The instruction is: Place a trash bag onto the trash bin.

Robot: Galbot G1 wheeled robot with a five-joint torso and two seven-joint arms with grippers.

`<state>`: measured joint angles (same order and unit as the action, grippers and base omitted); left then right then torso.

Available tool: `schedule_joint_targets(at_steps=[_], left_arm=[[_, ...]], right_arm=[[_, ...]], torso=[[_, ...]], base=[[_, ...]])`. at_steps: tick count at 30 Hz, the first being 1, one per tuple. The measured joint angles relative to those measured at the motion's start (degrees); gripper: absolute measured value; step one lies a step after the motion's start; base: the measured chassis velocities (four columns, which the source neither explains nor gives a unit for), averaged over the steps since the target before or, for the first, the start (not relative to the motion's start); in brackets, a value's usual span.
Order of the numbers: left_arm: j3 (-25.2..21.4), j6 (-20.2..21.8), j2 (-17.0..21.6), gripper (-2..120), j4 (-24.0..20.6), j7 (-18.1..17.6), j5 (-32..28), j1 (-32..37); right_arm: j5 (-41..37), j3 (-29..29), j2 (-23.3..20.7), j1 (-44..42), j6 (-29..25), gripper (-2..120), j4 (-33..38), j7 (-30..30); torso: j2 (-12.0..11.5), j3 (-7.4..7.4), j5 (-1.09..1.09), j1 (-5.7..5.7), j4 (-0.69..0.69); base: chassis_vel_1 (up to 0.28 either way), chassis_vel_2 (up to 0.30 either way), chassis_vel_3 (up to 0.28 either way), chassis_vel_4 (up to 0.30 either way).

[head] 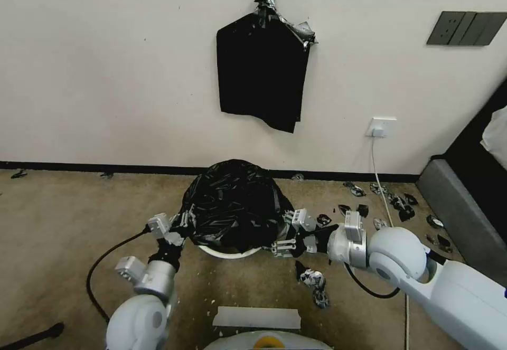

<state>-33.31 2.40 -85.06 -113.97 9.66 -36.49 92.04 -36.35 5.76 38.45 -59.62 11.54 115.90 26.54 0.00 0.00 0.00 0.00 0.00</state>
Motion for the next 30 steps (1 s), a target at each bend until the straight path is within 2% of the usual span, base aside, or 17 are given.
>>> schedule_joint_targets(at_steps=[1,2,4,6,8,10,11,13,22,30], left_arm=[[-0.1,0.0,0.0,7,0.0,0.0,0.0,0.0],[-0.1,0.0,0.0,7,0.0,0.0,0.0,0.0],[-0.2,0.1,0.0,7,0.1,-0.2,0.0,0.0],[-0.2,0.1,0.0,7,0.1,-0.2,0.0,0.0],[-0.3,0.2,0.0,7,0.1,-0.3,0.0,0.2],[-0.3,0.2,0.0,7,0.1,-0.4,0.0,0.2],[-0.3,0.3,0.0,7,0.1,-0.4,0.0,0.3],[-0.4,0.5,0.0,7,0.1,-0.8,0.0,0.3],[-0.6,1.8,-0.2,7,0.1,-2.7,-0.2,0.3],[-0.5,3.9,-0.5,7,-1.4,-5.6,-3.8,0.2]], right_arm=[[0.0,-0.1,0.0,-0.2,-0.2,41,0.0,0.0],[0.0,-0.1,0.0,-0.2,-0.2,41,0.0,0.0],[0.2,-0.2,0.0,-0.3,-0.5,30,0.0,0.0],[0.2,-0.2,0.1,-0.3,-0.6,27,0.0,0.0],[0.4,-0.3,0.3,-0.3,-0.9,17,0.0,0.0],[0.4,-0.4,0.3,-0.3,-0.9,13,0.0,0.0],[0.4,-0.4,0.4,-0.3,-1.0,6,0.0,0.1],[0.3,-0.5,0.5,-0.3,-1.4,0,0.0,0.1],[0.2,-1.4,0.6,-1.5,-3.9,0,0.8,2.5],[3.3,-1.6,0.2,-4.8,-8.1,0,0.6,8.4]], torso=[[0.0,0.00,0.00,0.00,0.00],[0.0,0.00,0.00,0.00,0.00],[0.0,0.00,0.00,0.00,0.00],[0.0,0.00,0.00,0.00,0.00],[0.0,0.00,0.00,0.00,0.00],[0.0,0.00,0.00,0.00,0.00],[0.0,0.00,0.00,0.00,0.00],[0.0,0.00,0.00,0.00,0.00],[0.0,0.00,0.00,0.00,0.00],[0.0,0.00,0.00,0.00,0.00]], base=[[0.000,0.000,0.000,0.000],[0.000,0.000,0.000,0.000],[0.000,0.000,0.000,0.000],[0.000,0.000,0.000,0.000],[0.000,0.000,0.000,0.000],[0.000,0.000,0.000,0.000],[0.000,0.000,0.000,0.000],[0.000,0.000,0.000,0.000],[0.000,0.000,0.000,0.000],[0.000,0.000,0.000,0.000]])
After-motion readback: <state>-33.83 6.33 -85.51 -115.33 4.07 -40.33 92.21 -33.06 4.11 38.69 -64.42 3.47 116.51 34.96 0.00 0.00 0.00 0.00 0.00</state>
